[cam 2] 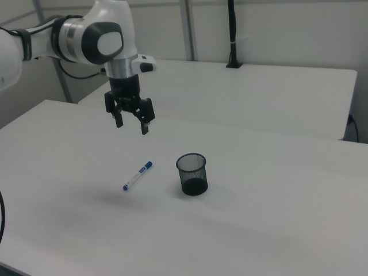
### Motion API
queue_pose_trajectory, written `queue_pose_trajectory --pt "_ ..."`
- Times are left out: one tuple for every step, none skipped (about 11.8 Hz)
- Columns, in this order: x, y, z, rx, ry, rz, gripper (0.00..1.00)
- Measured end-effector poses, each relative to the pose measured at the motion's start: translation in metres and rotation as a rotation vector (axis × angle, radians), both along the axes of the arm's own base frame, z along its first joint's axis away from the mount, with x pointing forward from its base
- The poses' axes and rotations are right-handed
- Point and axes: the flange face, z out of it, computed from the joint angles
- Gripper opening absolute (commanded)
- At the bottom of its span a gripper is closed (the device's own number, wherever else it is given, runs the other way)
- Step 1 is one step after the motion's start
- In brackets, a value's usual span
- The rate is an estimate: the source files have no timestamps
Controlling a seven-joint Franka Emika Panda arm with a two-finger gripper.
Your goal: Insert the marker
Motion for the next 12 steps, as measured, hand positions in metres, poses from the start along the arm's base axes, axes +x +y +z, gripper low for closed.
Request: queue_pose_trajectory --pt "0.006 0.001 -0.01 0.008 -0.005 -0.003 0.91" --pt "0.013 0.003 -0.024 0.01 -0.003 -0.002 0.91" --pt "0.022 0.009 -0.04 0.009 -0.009 0.007 0.91" --pt "0.03 0.022 -0.058 0.005 -0.014 0.024 0.9" --pt "0.036 0.032 -0.074 0.002 -0.011 0.039 0.9" --pt "0.043 0.039 -0.091 -0.001 -0.014 0.048 0.89" --pt "0.048 0.041 -0.105 -0.004 -0.021 0.05 0.88" --pt "0.053 0.042 -0.117 -0.006 -0.022 0.052 0.85" --pt "0.055 0.045 -0.127 -0.008 -0.021 0.056 0.82" --pt "0.057 0.049 -0.137 -0.01 -0.013 0.061 0.79" --pt "0.058 0.054 -0.151 -0.013 0.003 0.069 0.69" --pt "0.059 0.063 -0.165 -0.015 0.019 0.082 0.62"
